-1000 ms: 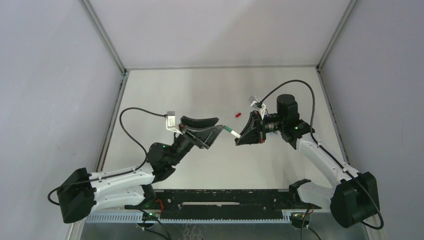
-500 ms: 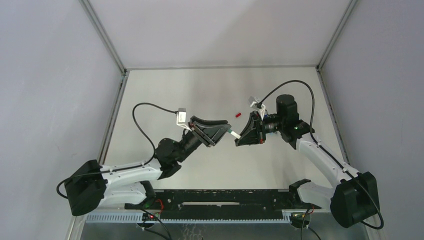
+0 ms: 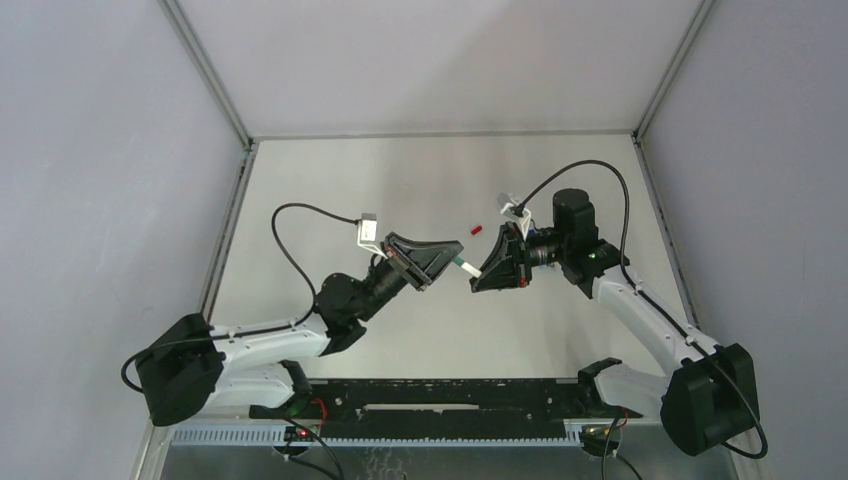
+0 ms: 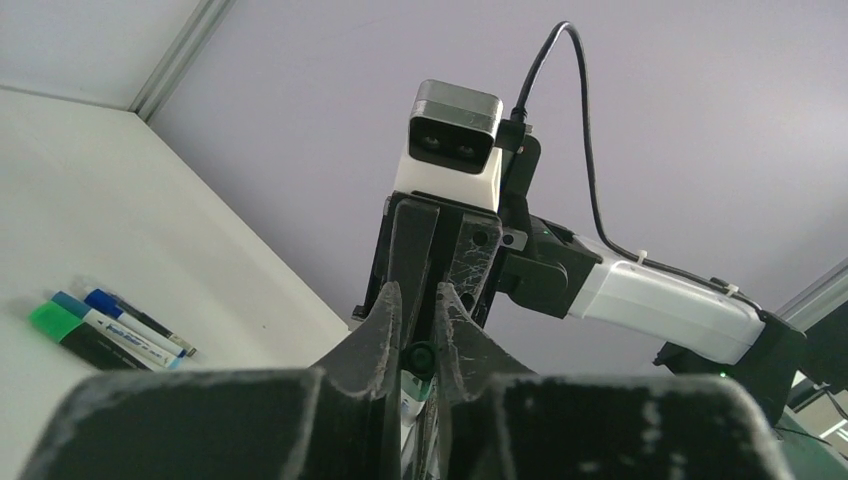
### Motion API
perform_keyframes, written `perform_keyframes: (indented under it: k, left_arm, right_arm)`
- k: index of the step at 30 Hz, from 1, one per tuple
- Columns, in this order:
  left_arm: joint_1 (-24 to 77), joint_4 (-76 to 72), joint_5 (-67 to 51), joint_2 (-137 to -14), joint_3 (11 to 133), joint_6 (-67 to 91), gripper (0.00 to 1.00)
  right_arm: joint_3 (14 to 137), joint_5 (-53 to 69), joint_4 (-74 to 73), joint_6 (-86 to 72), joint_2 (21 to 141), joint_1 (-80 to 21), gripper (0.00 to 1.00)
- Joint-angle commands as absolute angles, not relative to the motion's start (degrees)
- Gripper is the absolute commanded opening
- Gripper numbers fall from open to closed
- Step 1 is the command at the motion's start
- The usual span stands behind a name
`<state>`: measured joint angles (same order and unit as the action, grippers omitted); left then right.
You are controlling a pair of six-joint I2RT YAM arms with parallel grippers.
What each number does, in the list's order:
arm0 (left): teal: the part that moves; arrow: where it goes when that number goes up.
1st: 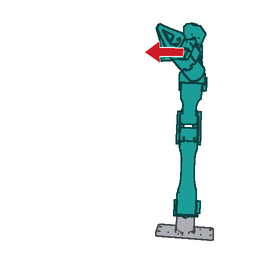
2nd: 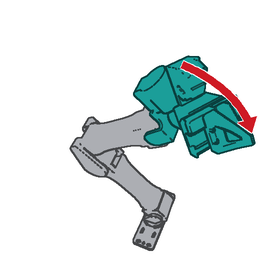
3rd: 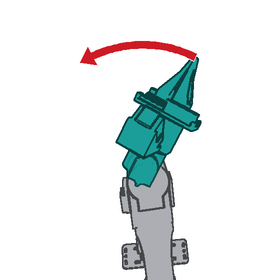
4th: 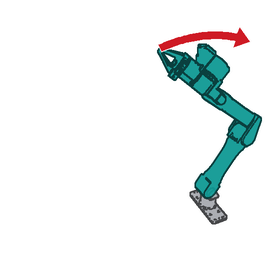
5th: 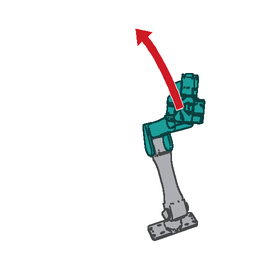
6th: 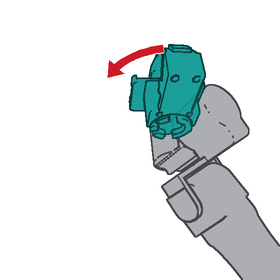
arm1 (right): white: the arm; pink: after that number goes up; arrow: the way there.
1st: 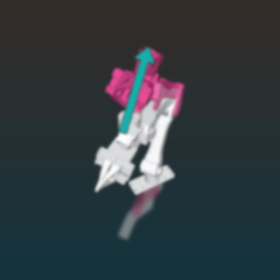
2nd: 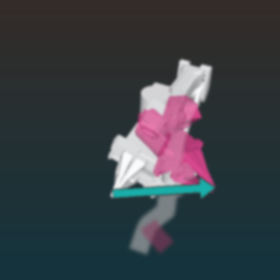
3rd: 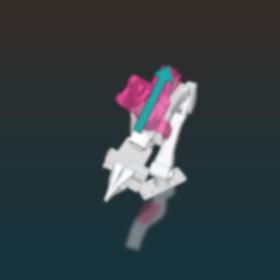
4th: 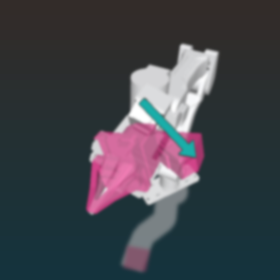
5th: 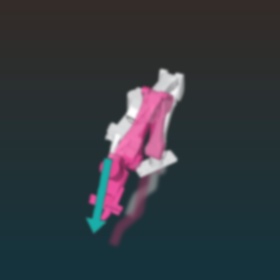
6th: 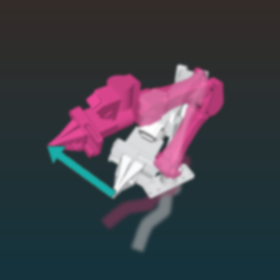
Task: Insert the pens into the pen caps
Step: Press the pen cap onto the pen.
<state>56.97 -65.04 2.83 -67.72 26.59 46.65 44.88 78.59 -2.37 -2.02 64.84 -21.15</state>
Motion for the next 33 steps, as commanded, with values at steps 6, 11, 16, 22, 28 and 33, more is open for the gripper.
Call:
perform_keyframes:
  k: [6, 11, 16, 22, 28, 33]
  left_arm:
    - [57.7, -70.0, 1.7, -70.8, 28.8, 51.2, 0.00]
    - [60.1, -75.7, 4.1, -76.4, 28.1, 56.5, 0.00]
    - [63.2, -71.6, 3.4, -80.6, 28.6, 61.1, 0.00]
    - [69.4, -67.6, 0.6, -86.6, 29.2, 61.7, 0.00]
    - [71.1, -75.1, -9.9, -90.7, 27.7, 66.2, 0.00]
    - [72.0, -68.1, -11.9, -89.6, 26.7, 64.3, 0.00]
  right_arm:
    - [47.3, 76.3, -0.6, -3.3, 64.6, -21.6, 0.00]
    - [47.3, 73.5, -0.5, -3.0, 63.2, -21.8, 0.00]
    - [47.9, 65.1, -2.9, -0.2, 59.3, -21.8, 0.00]
    - [50.1, 64.7, -4.0, -2.9, 59.3, -20.2, 0.00]
    - [49.9, 78.3, 10.5, -19.6, 64.8, -16.9, 0.00]
    - [50.9, 69.0, 2.6, -10.7, 61.3, -18.7, 0.00]
